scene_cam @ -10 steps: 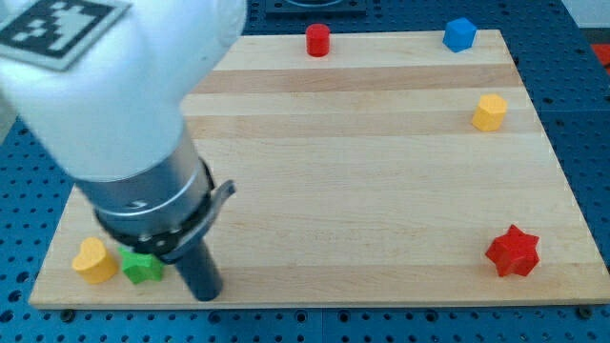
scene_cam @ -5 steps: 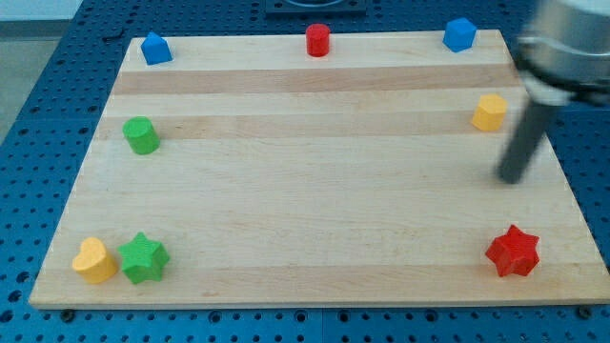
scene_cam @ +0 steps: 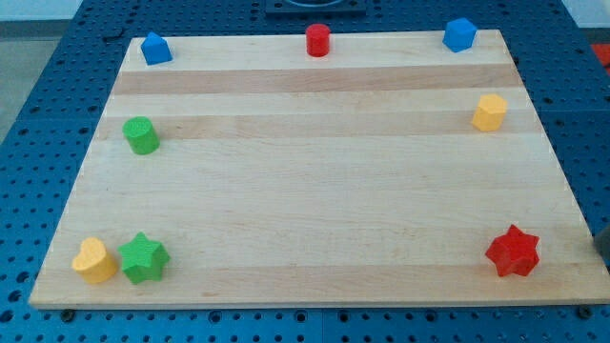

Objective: Push the red star closer to the green star

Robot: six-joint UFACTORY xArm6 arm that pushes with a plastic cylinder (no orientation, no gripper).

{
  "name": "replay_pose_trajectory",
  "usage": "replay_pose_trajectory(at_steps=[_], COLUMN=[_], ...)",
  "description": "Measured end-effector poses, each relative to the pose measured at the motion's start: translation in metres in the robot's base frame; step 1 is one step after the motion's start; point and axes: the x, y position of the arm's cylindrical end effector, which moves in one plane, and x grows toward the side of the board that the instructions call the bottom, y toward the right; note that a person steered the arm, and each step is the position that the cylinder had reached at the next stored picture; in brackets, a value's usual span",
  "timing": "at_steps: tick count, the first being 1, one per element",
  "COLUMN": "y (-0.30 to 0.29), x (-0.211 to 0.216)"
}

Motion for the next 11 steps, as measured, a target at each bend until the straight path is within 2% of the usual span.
replay_pose_trajectory(at_steps=[2,3,4,5,8,10,11], y=[-0.109,-0.142,-0.143,-0.169,-0.295,-0.264,-0.254], x=[0.007,0.007,0.01,0.023,0.035,0.041,0.028])
